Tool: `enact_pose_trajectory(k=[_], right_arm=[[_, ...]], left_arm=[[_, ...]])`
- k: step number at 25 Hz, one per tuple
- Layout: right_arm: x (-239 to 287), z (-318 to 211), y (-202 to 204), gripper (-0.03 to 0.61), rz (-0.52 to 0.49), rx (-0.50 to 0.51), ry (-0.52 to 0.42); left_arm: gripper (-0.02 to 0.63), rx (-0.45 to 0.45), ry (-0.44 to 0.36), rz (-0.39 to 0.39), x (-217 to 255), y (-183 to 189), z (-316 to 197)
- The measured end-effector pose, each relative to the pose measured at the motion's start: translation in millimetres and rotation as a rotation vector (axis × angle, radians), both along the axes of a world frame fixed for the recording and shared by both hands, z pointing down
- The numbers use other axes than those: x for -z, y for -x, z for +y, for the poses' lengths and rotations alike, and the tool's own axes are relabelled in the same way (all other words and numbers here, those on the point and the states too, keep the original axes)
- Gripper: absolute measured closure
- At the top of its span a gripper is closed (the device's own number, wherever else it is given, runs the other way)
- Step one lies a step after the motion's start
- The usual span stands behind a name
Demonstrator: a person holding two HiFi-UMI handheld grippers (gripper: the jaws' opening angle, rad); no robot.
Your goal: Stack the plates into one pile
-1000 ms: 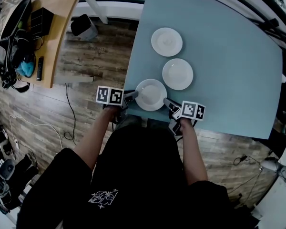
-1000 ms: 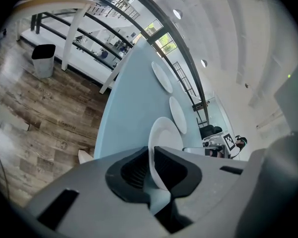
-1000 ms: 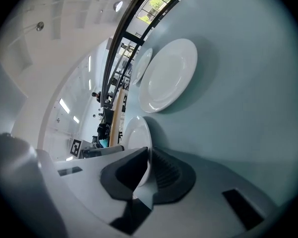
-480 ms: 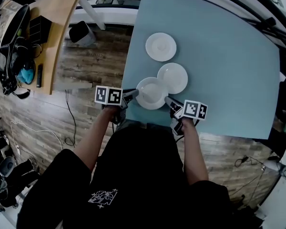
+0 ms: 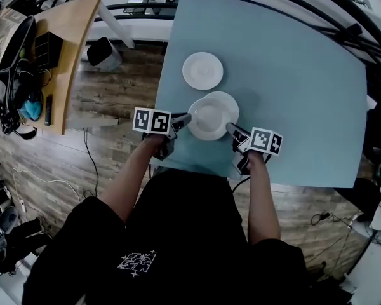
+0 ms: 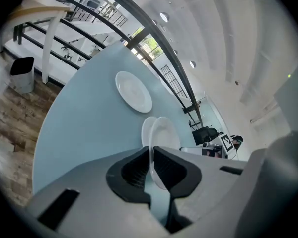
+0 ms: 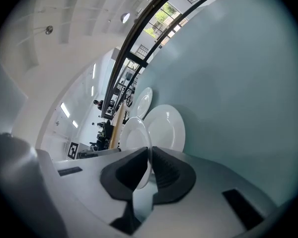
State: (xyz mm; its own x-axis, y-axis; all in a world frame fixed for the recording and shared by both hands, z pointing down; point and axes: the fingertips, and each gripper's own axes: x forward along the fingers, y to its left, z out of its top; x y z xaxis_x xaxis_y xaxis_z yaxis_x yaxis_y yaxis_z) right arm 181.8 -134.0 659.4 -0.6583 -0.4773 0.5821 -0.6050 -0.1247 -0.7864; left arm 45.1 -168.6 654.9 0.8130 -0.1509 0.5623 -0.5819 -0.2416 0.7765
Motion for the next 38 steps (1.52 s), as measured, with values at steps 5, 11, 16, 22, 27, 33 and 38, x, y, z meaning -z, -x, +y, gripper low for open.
enact_pose_trajectory(k=[5, 11, 16, 22, 27, 33, 38], right_arm=[[-1.1, -17.0, -20.0, 0.551, 0.02, 0.011, -0.004], [-8.3, -26.4, -36.6, 0.551, 0.028, 0.023, 0.009], [-14.3, -33.1, -40.4, 0.551, 0.043, 0.038, 0.01], [-20.8, -37.2, -44.5, 0.549, 0.105, 0.098, 0.0], [-21.5, -38.7, -43.9, 0.548, 0.128, 0.134, 0.001], [-23.8, -39.5, -41.2, 0.541, 0.204, 0.208, -0.024], [-23.7, -39.4, -40.7, 0.534, 0.291, 0.271, -0.054]], left_arm=[[0.577, 0.007, 0.003, -0.016, -5.3, -18.5, -11.5], [0.577, 0.016, 0.005, -0.038, -12.2, -35.4, -21.0], [0.577, 0.031, 0.006, -0.068, -19.5, -37.9, -24.6], [0.574, 0.033, -0.007, -0.107, -24.4, -42.0, -26.3], [0.574, 0.024, -0.003, -0.12, -23.6, -41.3, -25.1], [0.568, 0.016, -0.007, -0.166, -28.6, -38.6, -21.4], [0.566, 0.002, -0.029, -0.215, -30.9, -38.8, -20.2]])
